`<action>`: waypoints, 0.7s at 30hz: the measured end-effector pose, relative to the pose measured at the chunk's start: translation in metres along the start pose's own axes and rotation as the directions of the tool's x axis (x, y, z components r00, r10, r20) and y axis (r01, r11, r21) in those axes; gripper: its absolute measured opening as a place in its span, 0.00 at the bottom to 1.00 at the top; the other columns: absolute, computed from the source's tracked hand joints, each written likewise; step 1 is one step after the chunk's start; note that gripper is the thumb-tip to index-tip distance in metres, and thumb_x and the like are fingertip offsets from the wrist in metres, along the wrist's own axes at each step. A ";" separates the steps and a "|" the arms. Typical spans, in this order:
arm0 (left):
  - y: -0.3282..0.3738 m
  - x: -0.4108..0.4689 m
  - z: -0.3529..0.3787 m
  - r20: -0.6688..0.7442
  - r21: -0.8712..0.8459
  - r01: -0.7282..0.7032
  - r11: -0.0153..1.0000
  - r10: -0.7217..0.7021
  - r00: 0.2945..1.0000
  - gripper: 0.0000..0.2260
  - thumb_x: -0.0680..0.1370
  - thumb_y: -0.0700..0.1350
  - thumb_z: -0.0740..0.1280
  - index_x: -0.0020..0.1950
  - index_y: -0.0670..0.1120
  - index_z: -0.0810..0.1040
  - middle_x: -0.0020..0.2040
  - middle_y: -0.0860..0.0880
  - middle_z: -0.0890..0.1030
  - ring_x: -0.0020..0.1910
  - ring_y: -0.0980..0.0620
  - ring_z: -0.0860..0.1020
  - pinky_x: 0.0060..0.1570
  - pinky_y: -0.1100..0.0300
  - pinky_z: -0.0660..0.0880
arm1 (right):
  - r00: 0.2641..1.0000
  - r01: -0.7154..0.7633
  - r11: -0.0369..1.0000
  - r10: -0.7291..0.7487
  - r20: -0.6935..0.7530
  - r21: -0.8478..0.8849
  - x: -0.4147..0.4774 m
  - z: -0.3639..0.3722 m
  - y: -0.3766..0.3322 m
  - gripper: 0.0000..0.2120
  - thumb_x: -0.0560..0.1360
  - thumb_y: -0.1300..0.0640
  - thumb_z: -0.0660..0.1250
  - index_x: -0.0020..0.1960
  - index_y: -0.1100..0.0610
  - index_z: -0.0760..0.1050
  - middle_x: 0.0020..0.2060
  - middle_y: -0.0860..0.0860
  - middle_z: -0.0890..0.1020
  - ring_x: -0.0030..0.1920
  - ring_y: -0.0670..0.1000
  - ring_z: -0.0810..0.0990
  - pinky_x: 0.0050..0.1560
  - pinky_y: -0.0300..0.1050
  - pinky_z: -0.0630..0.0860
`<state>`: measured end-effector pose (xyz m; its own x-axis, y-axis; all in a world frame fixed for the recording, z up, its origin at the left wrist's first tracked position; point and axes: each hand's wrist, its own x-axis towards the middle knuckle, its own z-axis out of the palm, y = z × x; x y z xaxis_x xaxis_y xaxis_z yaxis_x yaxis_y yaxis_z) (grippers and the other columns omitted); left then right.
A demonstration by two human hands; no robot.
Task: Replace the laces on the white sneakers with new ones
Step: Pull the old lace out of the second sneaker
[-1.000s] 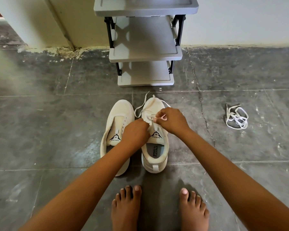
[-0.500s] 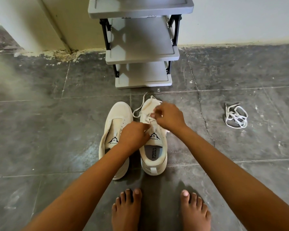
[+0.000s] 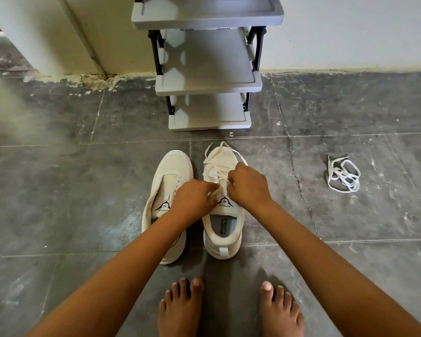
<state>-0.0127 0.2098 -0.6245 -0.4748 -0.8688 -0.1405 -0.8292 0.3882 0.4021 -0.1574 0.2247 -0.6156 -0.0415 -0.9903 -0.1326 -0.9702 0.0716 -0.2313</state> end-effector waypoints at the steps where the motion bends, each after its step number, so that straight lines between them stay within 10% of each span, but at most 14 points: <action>1: -0.001 0.001 0.000 0.004 0.008 0.002 1.000 -0.002 1.000 0.17 0.78 0.49 0.62 0.66 0.51 0.75 0.49 0.45 0.82 0.49 0.46 0.78 0.45 0.58 0.72 | 1.000 -0.020 1.000 0.020 -0.007 0.007 0.003 -0.004 -0.002 0.10 0.75 0.55 0.63 0.52 0.56 0.79 0.52 0.52 0.76 0.54 0.54 0.76 0.43 0.45 0.69; 7: 0.000 0.000 0.003 0.001 0.077 0.005 0.997 -0.005 1.000 0.15 0.78 0.50 0.61 0.63 0.49 0.77 0.48 0.45 0.82 0.48 0.45 0.78 0.45 0.56 0.73 | 0.998 0.031 0.649 0.021 -0.058 0.760 0.021 -0.055 -0.024 0.12 0.75 0.59 0.68 0.34 0.55 0.72 0.30 0.48 0.73 0.32 0.44 0.70 0.36 0.37 0.67; 10: 0.001 0.000 0.001 0.012 0.066 -0.008 0.998 0.007 1.000 0.16 0.78 0.50 0.61 0.65 0.50 0.75 0.50 0.44 0.82 0.50 0.45 0.78 0.47 0.56 0.73 | 0.991 0.034 0.710 0.065 -0.113 0.703 0.023 -0.060 -0.017 0.07 0.75 0.57 0.67 0.45 0.61 0.79 0.38 0.48 0.79 0.38 0.44 0.74 0.43 0.39 0.70; 15: -0.001 0.000 0.002 0.000 0.069 -0.017 0.997 0.017 1.000 0.15 0.79 0.51 0.61 0.63 0.49 0.76 0.48 0.44 0.82 0.49 0.45 0.78 0.45 0.56 0.72 | 0.972 -0.159 0.839 0.039 0.233 0.520 0.008 -0.015 0.002 0.17 0.72 0.58 0.69 0.60 0.57 0.76 0.59 0.52 0.77 0.55 0.51 0.76 0.55 0.43 0.73; 21: -0.001 0.001 0.005 -0.008 0.067 -0.011 0.998 0.012 1.000 0.16 0.79 0.53 0.60 0.62 0.49 0.77 0.48 0.45 0.82 0.48 0.47 0.79 0.46 0.55 0.75 | 0.994 -0.083 0.948 0.056 0.093 0.308 0.000 0.011 0.004 0.16 0.73 0.51 0.66 0.59 0.57 0.75 0.58 0.55 0.72 0.56 0.55 0.75 0.50 0.45 0.71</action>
<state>-0.0135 0.2100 -0.6292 -0.4821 -0.8667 -0.1282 -0.8418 0.4178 0.3417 -0.1588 0.2267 -0.6270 -0.0738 -0.9693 -0.2347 -0.8428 0.1864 -0.5049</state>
